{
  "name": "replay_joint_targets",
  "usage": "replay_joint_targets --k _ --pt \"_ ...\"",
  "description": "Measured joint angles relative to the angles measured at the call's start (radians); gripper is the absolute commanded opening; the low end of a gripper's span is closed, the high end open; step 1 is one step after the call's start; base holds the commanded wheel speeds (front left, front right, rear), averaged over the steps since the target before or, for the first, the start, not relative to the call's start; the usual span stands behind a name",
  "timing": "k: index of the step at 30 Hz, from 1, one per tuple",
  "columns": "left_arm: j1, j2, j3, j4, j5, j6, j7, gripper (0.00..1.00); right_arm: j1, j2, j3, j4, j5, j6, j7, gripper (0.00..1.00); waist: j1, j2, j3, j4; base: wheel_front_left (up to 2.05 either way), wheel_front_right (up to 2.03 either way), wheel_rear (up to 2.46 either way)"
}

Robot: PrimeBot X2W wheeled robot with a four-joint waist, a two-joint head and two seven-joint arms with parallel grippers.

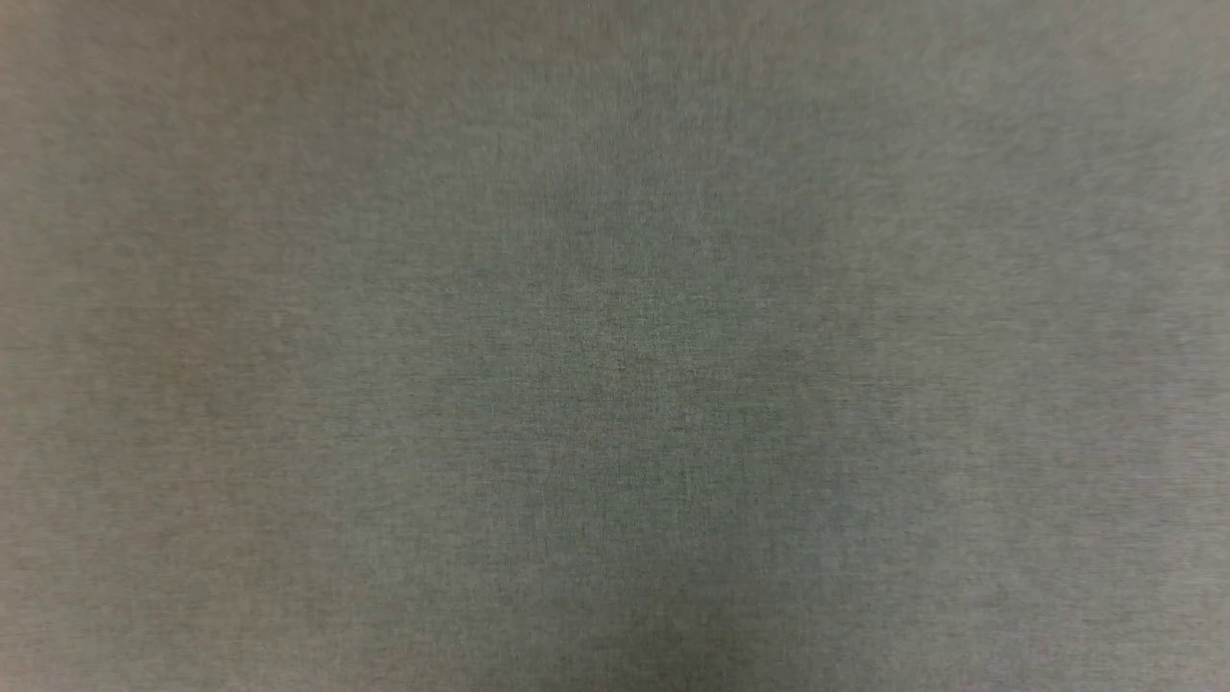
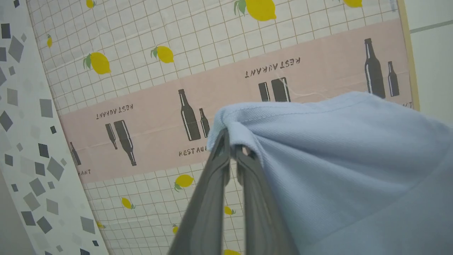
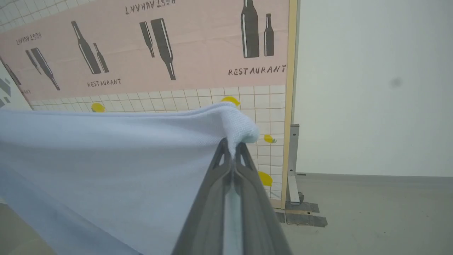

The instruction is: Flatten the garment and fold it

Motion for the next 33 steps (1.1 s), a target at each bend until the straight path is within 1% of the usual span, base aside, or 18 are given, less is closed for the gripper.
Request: replay_joint_targets --k 3,7,10,14,18,24,25,28,31,33 --pt "0.003 -0.01 0.002 0.021 -0.004 0.003 -0.021 0.0 0.0 -0.001 0.011 0.023 0.001 0.0 -0.009 0.0 0.0 0.0 0.043 0.001 0.0 0.0 0.0" --pt "0.04 -0.026 0.005 0.045 -0.021 0.004 -0.061 0.0 0.021 -0.011 0.026 0.04 0.031 0.0 -0.028 0.0 0.0 0.0 0.086 0.009 0.0 0.0 0.0" --pt "0.103 -0.044 0.002 0.07 -0.036 0.001 -0.096 0.0 0.083 -0.023 0.046 0.046 0.068 0.0 -0.048 0.0 -0.0001 0.0 0.096 0.023 0.0 0.0 0.0" --pt "0.217 -0.067 0.002 0.105 -0.071 -0.011 -0.163 0.0 0.205 -0.036 0.091 0.043 0.147 0.0 -0.08 0.0 -0.0001 0.0 0.074 0.036 0.0 0.0 0.0" --pt "0.349 -0.089 0.001 0.125 -0.105 -0.027 -0.224 0.0 0.357 -0.049 0.148 0.019 0.235 0.0 -0.119 0.0 -0.0003 0.0 0.023 0.047 0.0 0.0 0.0" --pt "0.601 -0.107 0.007 0.123 -0.16 -0.045 -0.269 0.0 0.622 -0.062 0.218 -0.017 0.351 0.0 -0.169 0.0 -0.0004 0.0 -0.085 0.057 0.0 0.0 0.0" --pt "0.667 -0.109 0.006 0.113 -0.164 -0.052 -0.272 0.0 0.686 -0.068 0.234 -0.025 0.37 0.0 -0.175 0.0 -0.0004 0.0 -0.113 0.059 0.0 0.0 0.0" --pt "0.822 -0.127 0.015 0.067 -0.195 -0.052 -0.277 0.0 0.835 -0.085 0.249 -0.044 0.413 0.0 -0.193 0.0 -0.0004 0.0 -0.181 0.065 0.0 0.0 0.0" --pt "0.989 -0.146 0.018 0.009 -0.233 -0.049 -0.28 0.0 0.983 -0.09 0.253 -0.064 0.452 0.0 -0.206 0.0 -0.0004 0.0 -0.252 0.071 0.0 0.0 0.0" --pt "1.113 -0.149 0.019 -0.031 -0.265 -0.047 -0.277 0.0 1.078 -0.09 0.265 -0.081 0.459 0.0 -0.207 0.0 -0.0005 0.0 -0.302 0.076 0.0 0.0 0.0"
